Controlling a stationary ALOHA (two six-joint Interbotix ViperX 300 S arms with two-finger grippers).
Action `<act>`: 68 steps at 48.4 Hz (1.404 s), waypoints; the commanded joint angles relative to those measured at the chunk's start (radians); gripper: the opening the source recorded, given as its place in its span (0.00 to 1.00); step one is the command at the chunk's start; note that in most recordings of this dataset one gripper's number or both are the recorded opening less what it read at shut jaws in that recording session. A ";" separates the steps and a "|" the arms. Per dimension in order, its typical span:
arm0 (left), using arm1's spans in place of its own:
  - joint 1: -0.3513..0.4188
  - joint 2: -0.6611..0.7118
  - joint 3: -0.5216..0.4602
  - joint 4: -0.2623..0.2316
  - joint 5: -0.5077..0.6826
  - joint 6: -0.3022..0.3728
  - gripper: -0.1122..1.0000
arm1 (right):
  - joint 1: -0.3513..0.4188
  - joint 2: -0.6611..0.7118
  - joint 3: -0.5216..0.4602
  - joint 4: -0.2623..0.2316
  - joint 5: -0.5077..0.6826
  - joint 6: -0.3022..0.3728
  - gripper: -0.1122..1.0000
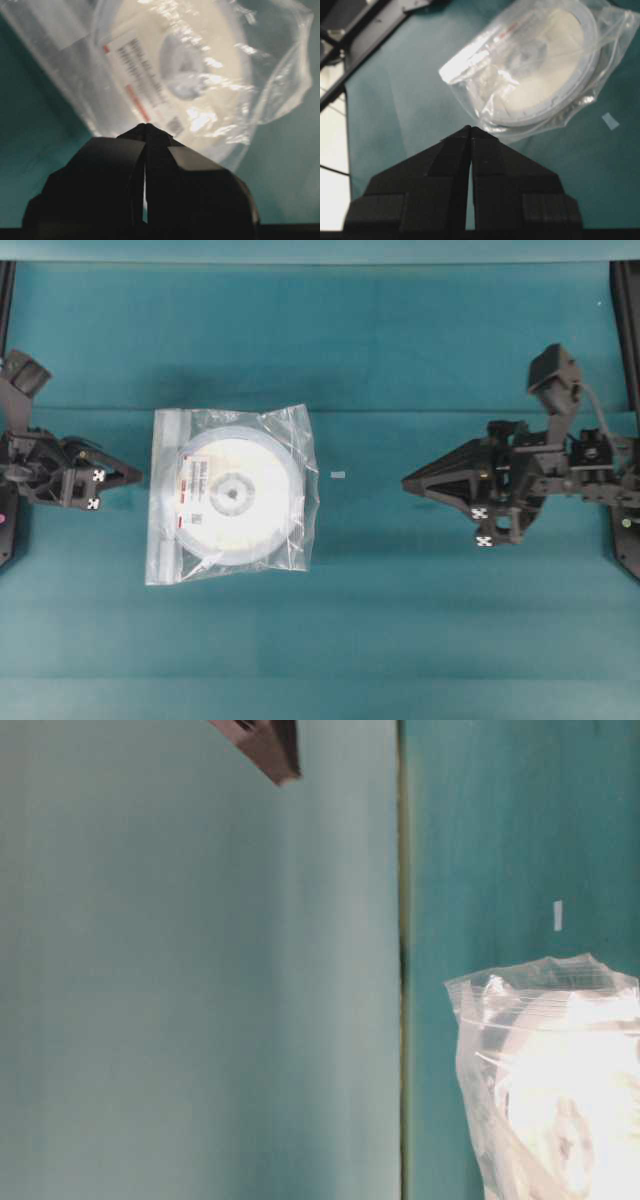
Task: Take out the reel from the clear zip bag.
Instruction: 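Move the left gripper to the bag's left edge and pinch it, then reach the right gripper into the bag opening toward the white reel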
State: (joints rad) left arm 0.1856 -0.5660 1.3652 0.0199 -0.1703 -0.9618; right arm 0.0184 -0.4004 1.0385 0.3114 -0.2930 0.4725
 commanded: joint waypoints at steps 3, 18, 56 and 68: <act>0.008 0.067 0.014 0.003 -0.117 -0.002 0.11 | -0.003 0.044 -0.037 0.002 -0.011 0.023 0.10; 0.009 0.230 -0.018 0.003 -0.152 -0.003 0.78 | -0.002 0.067 -0.054 0.003 -0.012 0.025 0.20; 0.009 0.407 -0.031 0.003 -0.371 0.000 0.85 | 0.005 0.069 -0.051 0.003 -0.011 0.023 0.36; 0.009 0.403 -0.031 0.003 -0.371 0.006 0.34 | 0.005 0.069 -0.046 0.002 -0.006 0.025 0.36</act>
State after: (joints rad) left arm 0.1948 -0.1580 1.3468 0.0199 -0.5354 -0.9603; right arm 0.0199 -0.3283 1.0002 0.3129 -0.2945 0.4878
